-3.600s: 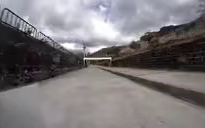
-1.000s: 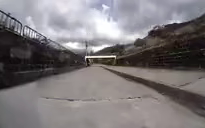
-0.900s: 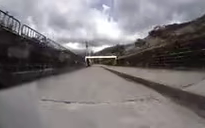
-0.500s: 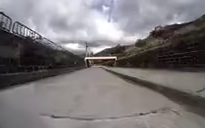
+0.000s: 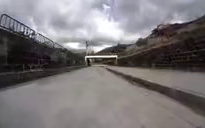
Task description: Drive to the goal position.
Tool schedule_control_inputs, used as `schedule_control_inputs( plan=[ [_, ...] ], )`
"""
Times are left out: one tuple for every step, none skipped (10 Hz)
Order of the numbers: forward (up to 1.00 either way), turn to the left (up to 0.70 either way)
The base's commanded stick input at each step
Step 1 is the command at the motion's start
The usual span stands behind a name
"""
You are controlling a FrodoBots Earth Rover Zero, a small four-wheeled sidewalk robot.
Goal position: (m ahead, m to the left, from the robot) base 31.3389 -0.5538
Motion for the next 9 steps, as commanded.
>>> schedule_control_inputs(
  plan=[
    [1.0, 0.0],
    [1.0, 0.0],
    [1.0, 0.0],
    [1.0, 0.0],
    [1.0, 0.0],
    [1.0, 0.0],
    [1.0, 0.0],
    [1.0, 0.0],
    [1.0, 0.0]
  ],
)
